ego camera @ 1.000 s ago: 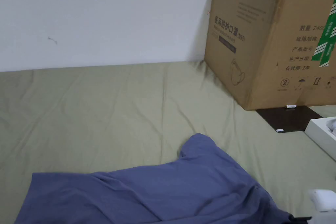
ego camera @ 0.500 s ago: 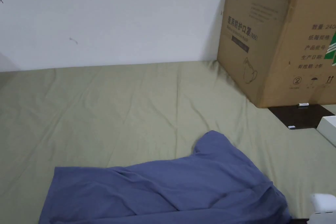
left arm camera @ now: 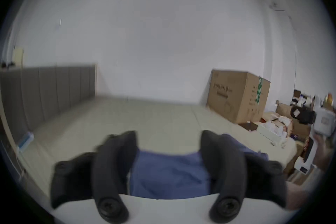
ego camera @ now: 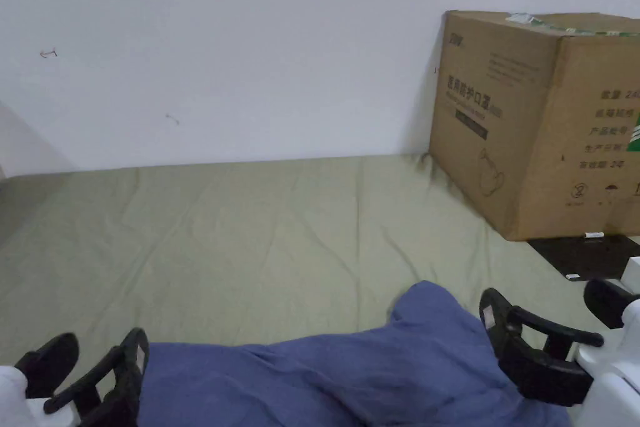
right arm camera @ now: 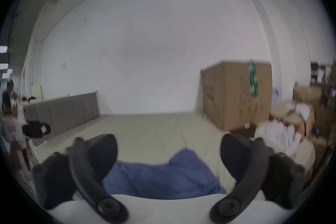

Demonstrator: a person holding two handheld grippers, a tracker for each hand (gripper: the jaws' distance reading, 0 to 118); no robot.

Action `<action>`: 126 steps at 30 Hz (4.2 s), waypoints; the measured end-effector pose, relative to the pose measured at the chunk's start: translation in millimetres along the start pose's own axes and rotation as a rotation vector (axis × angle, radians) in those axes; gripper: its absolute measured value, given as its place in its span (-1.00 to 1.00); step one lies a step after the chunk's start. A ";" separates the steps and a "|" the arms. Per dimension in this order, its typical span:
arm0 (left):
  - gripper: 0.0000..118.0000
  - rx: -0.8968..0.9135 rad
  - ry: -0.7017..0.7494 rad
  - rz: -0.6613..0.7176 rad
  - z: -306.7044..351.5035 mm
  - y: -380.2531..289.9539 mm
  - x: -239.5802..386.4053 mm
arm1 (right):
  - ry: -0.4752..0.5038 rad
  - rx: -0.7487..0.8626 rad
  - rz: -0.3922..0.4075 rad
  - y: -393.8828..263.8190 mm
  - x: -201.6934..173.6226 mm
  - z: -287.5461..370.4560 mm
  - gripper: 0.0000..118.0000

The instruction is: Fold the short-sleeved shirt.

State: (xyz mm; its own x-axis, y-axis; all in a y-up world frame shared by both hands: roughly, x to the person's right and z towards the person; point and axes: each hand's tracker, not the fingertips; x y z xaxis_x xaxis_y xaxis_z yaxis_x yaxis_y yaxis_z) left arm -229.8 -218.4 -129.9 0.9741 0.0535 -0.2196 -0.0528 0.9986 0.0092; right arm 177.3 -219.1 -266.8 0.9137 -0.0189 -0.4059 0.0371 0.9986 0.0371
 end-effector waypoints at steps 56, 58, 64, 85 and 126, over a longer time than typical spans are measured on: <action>-0.98 -0.689 -0.061 -0.007 -246.7 -76.8 -74.1 | 0.050 -0.911 -0.211 -100.8 121.3 -288.3 -0.51; -0.98 -0.685 -0.059 -0.004 -238.9 -68.9 -70.5 | -0.004 -1.018 -0.190 -118.3 130.5 -316.5 0.67; -0.98 -0.663 -0.024 0.035 -224.2 -60.2 -67.0 | -0.144 -1.080 -0.205 -162.2 155.4 -364.9 1.00; -0.98 -0.671 0.092 0.024 -234.6 -70.8 -65.8 | -0.138 -0.810 -0.314 -102.7 163.1 -317.8 -0.95; 0.95 -0.860 -0.026 0.007 -82.1 -119.6 -65.7 | -0.158 -1.144 -0.087 -118.1 156.3 -103.2 1.00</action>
State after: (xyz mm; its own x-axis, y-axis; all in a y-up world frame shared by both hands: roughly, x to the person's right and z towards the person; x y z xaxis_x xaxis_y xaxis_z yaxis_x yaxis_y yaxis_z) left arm -305.5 -341.5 -196.7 0.9773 0.0702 -0.1999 -0.1968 0.6500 -0.7340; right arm 274.0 -335.0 -428.8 0.9694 -0.0145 -0.2450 -0.2121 0.4527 -0.8661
